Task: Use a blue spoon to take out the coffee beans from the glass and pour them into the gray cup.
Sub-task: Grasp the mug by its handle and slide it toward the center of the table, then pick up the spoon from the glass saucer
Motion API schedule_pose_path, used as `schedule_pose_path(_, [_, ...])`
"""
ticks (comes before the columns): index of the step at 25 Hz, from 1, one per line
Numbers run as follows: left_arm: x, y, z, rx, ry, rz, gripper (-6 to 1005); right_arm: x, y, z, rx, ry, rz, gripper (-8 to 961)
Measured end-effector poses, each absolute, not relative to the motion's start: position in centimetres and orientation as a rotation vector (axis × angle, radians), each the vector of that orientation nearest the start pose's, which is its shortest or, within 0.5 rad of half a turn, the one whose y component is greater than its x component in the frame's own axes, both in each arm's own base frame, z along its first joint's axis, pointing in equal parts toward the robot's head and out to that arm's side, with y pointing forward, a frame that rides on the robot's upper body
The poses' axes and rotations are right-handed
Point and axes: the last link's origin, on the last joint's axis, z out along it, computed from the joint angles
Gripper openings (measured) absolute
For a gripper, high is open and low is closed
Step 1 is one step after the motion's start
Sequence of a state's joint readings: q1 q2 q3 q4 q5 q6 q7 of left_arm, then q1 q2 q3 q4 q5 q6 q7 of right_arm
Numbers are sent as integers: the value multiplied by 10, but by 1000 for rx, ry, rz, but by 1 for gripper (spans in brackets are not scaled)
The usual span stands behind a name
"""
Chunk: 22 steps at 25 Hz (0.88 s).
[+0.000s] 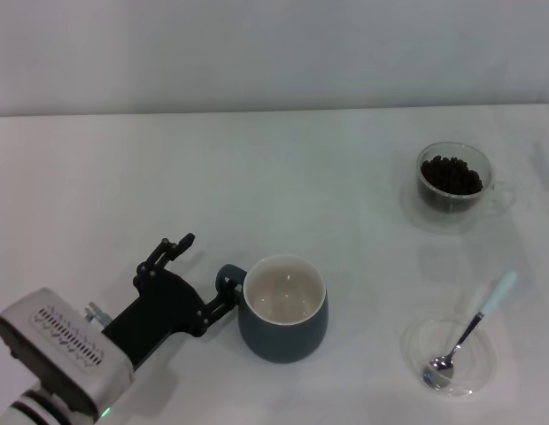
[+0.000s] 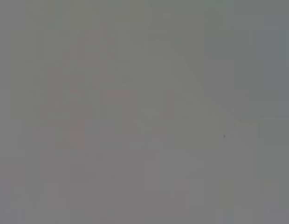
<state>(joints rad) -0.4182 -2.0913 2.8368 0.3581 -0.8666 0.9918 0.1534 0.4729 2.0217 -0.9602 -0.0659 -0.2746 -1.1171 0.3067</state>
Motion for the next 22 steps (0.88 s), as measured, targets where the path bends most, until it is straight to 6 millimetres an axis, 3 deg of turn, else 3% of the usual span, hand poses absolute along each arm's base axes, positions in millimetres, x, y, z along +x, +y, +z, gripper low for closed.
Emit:
schedule_pose_path(8, [-282,264,-126,-2200,-210,-516,885,376,344,61,-1351,627,656,869])
schedule_pose_path(17, [-295,237,-115,-2121,-255,-574,884,377,344,64,-1330,634,663,868])
schedule_pose_path(22, [-303,220,-99,-2012,-312,-653,884,386,338,68,-1267,733,748,868])
